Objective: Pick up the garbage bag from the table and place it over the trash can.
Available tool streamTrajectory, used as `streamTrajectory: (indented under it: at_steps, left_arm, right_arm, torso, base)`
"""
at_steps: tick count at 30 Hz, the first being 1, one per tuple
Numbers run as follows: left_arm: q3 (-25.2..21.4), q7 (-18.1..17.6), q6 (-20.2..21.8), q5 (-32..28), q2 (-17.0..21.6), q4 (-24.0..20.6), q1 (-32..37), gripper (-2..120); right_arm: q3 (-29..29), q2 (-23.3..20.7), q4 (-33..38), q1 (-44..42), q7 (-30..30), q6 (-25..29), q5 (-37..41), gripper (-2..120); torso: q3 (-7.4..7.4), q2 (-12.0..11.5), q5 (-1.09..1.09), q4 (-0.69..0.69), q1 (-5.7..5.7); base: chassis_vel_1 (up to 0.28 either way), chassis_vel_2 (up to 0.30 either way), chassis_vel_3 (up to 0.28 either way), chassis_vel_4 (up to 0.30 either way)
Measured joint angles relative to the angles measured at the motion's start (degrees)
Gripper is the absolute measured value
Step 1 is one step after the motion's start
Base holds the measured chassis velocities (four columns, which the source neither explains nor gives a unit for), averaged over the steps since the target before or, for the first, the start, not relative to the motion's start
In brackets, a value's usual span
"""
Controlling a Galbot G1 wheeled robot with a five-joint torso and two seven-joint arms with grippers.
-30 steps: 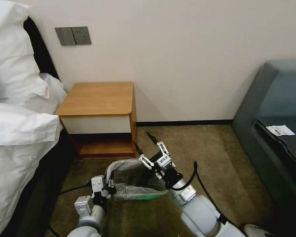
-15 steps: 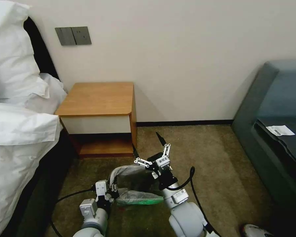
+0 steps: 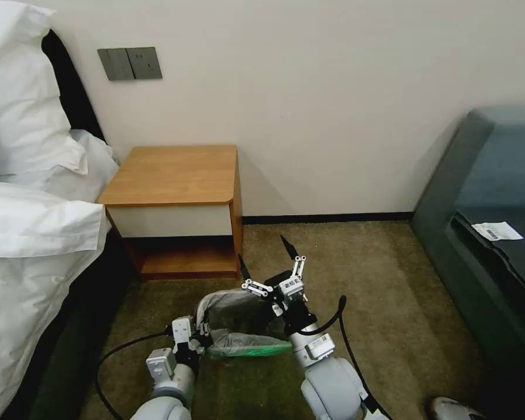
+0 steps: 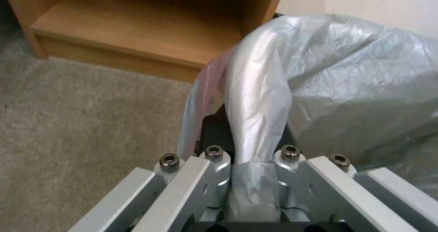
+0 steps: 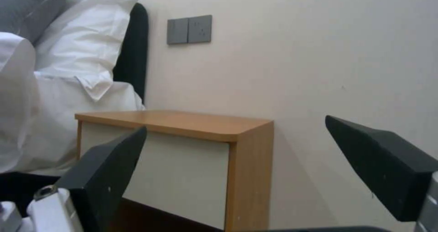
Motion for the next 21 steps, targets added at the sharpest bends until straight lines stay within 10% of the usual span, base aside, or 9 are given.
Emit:
streamTrajectory:
  at_steps: [21]
  left_arm:
    - [-0.17, 2.68, -6.08, 0.1, 0.83, -0.35, -0.14, 85]
  right_arm:
    - [3.64, -1.37, 1.0, 0.73, -0.41, -1.49, -0.17, 100]
  torso:
    - [0.0, 0.0, 0.0, 0.0, 0.0]
  base:
    - [0.0, 0.0, 0.0, 0.0]
